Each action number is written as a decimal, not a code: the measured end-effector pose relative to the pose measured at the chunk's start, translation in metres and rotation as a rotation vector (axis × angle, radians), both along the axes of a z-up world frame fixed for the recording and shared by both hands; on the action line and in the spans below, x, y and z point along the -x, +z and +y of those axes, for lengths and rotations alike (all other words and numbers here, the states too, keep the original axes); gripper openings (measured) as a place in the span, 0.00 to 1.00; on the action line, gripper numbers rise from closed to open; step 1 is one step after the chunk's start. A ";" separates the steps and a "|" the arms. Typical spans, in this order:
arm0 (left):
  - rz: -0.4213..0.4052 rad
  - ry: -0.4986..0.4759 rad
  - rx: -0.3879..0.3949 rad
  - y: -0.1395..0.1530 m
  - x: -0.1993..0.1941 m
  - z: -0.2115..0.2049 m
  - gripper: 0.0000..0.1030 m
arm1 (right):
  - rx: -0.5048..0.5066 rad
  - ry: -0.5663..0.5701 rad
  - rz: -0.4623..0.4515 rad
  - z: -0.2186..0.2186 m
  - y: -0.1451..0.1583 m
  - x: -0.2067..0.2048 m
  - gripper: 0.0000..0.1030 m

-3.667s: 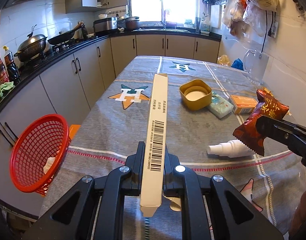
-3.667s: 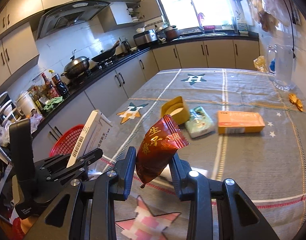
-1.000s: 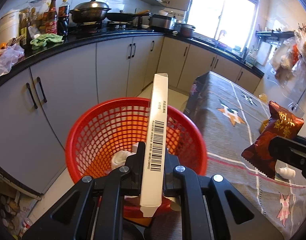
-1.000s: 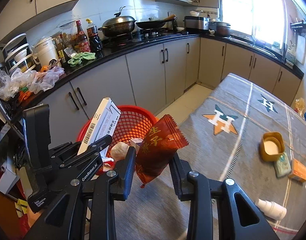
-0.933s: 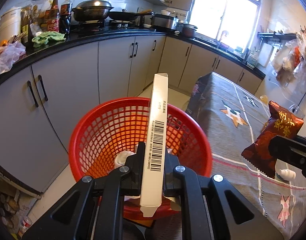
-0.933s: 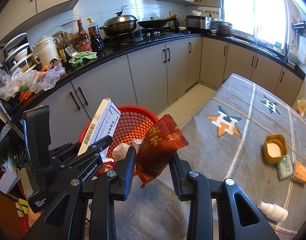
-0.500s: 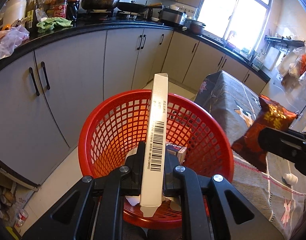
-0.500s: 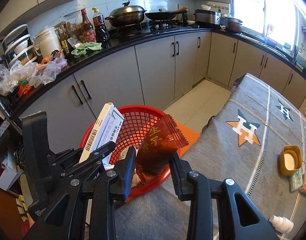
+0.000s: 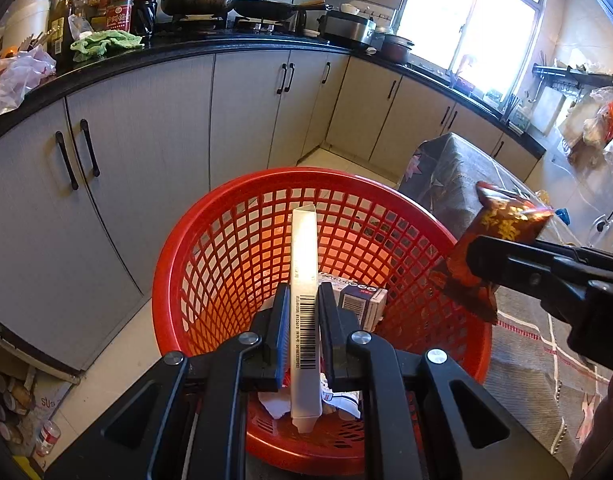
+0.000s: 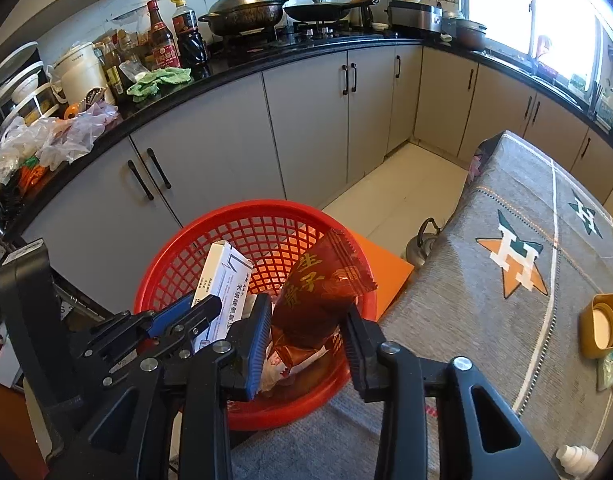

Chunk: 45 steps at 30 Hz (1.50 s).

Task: Collect trash
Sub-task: 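Release the snack bag from the right gripper into the basket while the left gripper drops the white box in, then move both open grippers back toward the table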

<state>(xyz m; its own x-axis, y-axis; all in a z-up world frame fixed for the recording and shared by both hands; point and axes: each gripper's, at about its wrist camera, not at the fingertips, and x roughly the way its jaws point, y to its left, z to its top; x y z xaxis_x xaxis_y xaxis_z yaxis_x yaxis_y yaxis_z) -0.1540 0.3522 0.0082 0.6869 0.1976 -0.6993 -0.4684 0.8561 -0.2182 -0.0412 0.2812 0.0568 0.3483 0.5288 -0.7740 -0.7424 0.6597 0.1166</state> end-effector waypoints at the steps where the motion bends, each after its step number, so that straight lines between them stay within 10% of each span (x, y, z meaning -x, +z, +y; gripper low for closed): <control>1: 0.000 0.000 -0.003 -0.001 0.000 0.000 0.12 | -0.001 -0.002 0.006 0.001 -0.001 -0.001 0.38; 27: -0.060 -0.024 -0.089 0.032 0.002 -0.038 0.47 | -0.105 -0.105 0.016 -0.083 0.020 0.004 0.39; 45: -0.059 -0.327 -0.206 0.061 -0.028 -0.167 0.53 | -0.235 -0.398 0.049 -0.281 0.026 -0.030 0.39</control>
